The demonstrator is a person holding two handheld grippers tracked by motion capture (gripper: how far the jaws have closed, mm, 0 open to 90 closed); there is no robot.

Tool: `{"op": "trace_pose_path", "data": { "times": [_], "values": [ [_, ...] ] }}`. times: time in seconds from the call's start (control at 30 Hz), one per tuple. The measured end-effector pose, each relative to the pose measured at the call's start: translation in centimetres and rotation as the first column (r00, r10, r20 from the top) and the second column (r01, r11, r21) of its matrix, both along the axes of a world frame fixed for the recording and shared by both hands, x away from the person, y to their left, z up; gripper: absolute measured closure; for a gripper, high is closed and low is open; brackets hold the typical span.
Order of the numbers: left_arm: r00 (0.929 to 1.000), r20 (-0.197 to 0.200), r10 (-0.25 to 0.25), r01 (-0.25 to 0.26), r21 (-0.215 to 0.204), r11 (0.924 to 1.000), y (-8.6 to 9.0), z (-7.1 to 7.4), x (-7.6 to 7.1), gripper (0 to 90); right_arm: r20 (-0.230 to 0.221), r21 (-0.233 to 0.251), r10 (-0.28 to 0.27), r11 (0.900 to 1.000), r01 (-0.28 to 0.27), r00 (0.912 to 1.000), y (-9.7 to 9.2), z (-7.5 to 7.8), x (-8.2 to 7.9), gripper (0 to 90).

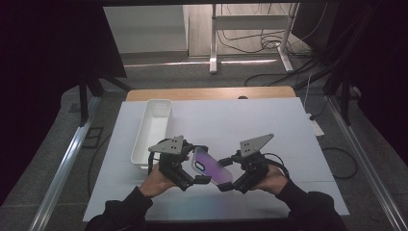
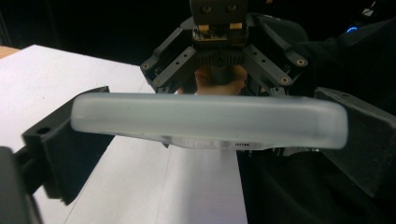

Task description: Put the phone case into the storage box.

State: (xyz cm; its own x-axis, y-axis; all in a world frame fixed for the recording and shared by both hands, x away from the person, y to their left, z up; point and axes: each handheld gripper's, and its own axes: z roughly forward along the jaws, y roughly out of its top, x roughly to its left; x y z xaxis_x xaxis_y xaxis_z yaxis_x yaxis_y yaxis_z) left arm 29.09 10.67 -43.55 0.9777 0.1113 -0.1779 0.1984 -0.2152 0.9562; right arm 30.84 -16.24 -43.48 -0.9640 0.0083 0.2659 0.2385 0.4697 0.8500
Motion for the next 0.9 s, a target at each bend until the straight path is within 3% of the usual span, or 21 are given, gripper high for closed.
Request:
{"op": "trace_pose_path", "data": {
  "times": [0.3,0.57,0.67,0.9],
  "values": [
    [0.9997,-0.025,-0.008,0.007,-0.031,0.9995,0.34,0.21,0.01,11.4,-0.010,0.026,0.020,0.9994,-0.020,0.9997,-0.18,0.09,0.01,16.7],
    [0.9978,-0.064,-0.016,0.015,-0.022,0.9996,0.39,0.39,0.19,14.8,0.002,0.023,0.029,0.9993,-0.029,0.9996,-0.20,-0.07,0.02,16.6],
    [0.9981,-0.060,-0.012,0.012,-0.005,0.9999,0.28,0.54,0.08,15.6,0.020,0.015,0.026,0.9995,-0.027,0.9994,-0.11,-0.23,-0.07,16.6],
    [0.9982,-0.061,0.003,-0.004,-0.011,0.9999,0.23,0.87,-0.14,16.3,0.022,0.035,0.032,0.9988,-0.033,0.9992,-0.14,-0.25,0.00,16.3]
  ]
}}
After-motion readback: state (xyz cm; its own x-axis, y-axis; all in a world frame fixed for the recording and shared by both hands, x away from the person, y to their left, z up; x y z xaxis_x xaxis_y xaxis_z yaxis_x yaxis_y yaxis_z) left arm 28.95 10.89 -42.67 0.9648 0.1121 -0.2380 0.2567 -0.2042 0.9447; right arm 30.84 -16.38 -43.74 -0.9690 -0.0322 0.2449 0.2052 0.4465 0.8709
